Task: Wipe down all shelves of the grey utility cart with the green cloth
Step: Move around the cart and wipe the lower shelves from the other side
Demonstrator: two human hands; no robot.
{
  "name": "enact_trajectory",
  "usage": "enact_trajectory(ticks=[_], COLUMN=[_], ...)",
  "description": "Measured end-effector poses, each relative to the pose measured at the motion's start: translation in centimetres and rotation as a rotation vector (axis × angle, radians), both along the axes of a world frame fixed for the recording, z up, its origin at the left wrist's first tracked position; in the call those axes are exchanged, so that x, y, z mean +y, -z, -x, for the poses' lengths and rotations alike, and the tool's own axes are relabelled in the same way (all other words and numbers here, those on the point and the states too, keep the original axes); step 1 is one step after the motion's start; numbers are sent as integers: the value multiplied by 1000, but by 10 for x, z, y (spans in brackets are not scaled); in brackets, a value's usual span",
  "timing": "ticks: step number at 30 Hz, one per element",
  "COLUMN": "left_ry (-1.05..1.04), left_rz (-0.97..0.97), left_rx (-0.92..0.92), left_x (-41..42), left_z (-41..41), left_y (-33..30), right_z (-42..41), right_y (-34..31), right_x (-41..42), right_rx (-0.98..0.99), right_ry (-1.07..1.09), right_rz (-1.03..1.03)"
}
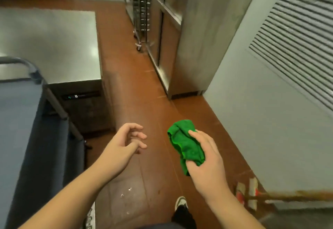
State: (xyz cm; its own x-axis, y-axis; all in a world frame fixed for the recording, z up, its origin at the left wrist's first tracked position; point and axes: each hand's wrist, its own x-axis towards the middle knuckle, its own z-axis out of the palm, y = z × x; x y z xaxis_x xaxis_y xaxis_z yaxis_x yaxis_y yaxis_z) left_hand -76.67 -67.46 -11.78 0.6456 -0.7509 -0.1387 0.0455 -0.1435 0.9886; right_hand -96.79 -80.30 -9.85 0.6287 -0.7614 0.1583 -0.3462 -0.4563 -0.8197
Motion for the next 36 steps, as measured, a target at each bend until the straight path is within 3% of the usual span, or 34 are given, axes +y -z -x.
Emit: enact_trajectory(ticks=[8,16,22,30,36], left_ry=[-641,-1188,-1335,-1577,-1943], left_rz=[-19,-47,-180,-208,-180], left_rx=[110,109,159,272,306], left_x=[-23,41,76,56,11], left_z=[-46,-49,-65,-76,-88], left_y=[11,24,52,67,76], right_z=[-142,-286,-357,-436,-516], right_y=[0,35,65,82,100], right_x=[-109,-73,-45,-50,-58], right_rx=[70,131,258,298,335], right_ry=[-638,-1098,-1280,-1624,-1970], right_rz=[-29,-55,4,113,215])
